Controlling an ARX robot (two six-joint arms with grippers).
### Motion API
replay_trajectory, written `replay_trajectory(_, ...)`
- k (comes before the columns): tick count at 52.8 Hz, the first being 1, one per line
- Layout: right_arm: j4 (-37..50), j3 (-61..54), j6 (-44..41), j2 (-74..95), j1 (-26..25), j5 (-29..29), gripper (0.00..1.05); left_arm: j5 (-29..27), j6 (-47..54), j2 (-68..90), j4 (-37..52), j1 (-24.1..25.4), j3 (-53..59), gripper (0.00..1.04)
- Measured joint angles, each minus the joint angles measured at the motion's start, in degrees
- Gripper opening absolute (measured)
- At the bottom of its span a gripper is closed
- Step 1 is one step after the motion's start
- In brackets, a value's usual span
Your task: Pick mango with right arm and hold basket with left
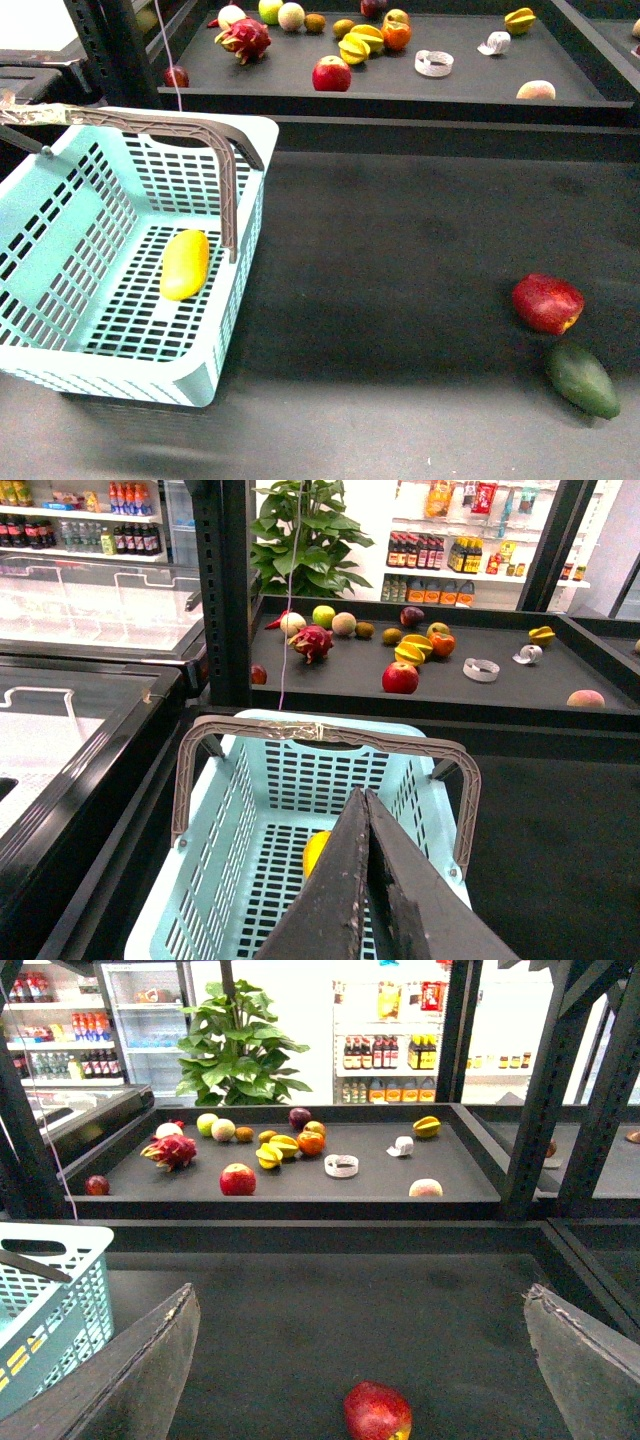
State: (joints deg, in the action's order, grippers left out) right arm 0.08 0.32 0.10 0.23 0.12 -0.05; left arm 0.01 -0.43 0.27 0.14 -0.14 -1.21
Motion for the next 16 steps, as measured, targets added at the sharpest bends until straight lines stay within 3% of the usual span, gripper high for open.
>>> replay_trajectory(14, 0.0, 0.0, 0.0, 0.0, 0.0, 0.0, 0.97, 0.0, -0.02, -0.02, 0.0, 0.0, 0.0, 0.02)
replay_trajectory(16, 0.0, 0.0, 0.0, 0.0, 0.0, 0.0, 0.97, 0.0, -0.02, -0.02, 0.0, 0.0, 0.0, 0.09)
